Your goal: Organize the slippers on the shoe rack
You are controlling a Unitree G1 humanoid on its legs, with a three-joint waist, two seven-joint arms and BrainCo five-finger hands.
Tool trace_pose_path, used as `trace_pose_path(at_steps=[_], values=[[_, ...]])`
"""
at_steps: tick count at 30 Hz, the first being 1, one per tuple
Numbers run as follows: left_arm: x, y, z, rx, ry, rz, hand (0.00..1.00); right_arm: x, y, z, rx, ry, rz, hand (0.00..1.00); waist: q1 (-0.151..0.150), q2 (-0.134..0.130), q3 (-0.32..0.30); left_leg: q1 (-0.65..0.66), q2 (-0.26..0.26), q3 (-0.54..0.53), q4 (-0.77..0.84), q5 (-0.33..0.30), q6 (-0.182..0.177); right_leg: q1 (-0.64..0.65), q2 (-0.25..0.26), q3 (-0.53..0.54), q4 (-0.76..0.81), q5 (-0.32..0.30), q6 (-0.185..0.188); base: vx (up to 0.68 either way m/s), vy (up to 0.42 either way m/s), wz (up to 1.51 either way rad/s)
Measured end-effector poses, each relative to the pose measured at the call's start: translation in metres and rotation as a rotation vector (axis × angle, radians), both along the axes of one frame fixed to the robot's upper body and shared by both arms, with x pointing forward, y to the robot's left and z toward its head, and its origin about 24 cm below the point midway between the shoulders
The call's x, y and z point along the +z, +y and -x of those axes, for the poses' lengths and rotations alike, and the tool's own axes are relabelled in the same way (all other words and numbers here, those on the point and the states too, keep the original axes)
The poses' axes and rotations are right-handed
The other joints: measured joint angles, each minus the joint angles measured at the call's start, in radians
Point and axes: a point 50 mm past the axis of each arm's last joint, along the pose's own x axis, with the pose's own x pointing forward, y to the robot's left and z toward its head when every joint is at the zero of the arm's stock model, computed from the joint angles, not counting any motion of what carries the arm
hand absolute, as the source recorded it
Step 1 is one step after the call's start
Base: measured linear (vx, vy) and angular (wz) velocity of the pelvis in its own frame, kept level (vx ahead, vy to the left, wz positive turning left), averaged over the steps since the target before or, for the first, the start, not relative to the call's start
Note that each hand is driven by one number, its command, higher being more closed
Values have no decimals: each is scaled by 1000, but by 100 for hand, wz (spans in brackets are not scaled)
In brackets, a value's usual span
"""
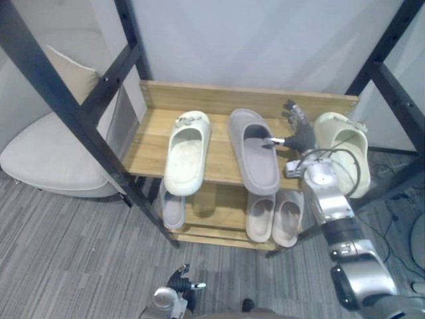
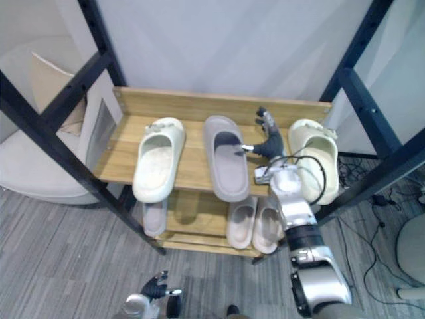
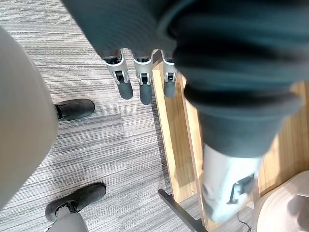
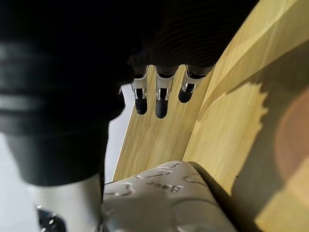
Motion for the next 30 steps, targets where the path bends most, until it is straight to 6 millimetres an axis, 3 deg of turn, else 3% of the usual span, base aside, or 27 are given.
trace_pose_path(at_steps=[8, 9, 15, 23, 30], values=[[1, 0, -2, 6, -5, 1, 0, 10, 18, -9, 45, -10, 59, 0, 14, 0, 2, -8, 1, 12, 0, 0, 0, -13, 1, 12, -1, 2, -3, -1, 0, -4], [1, 0, -4, 9, -10, 3, 0, 11, 22, -11, 58, -8, 68, 100, 24, -1, 3, -8, 1, 12, 0, 0, 0, -12, 2, 12, -2, 3, -3, 0, 0, 0], [1, 0, -5, 21, -10, 10, 0, 13, 38, -18, 103, 7, 105, 100, 30, -2, 3, -6, 1, 11, 0, 0, 0, -6, 2, 10, -9, 7, -5, 0, 0, 0], [2, 3, -8, 40, -18, 10, 0, 12, 41, -18, 115, 12, 94, 100, 30, -13, 23, 14, 3, 11, -1, 0, 0, 18, 3, 8, -18, 11, -4, 0, 0, 0], [3, 4, -8, 48, -17, 9, 0, -2, 45, -4, 146, 18, 64, 100, 29, -16, 24, 22, 3, 14, -1, 0, -1, 27, 1, 11, -19, 10, -4, 0, 0, 0]])
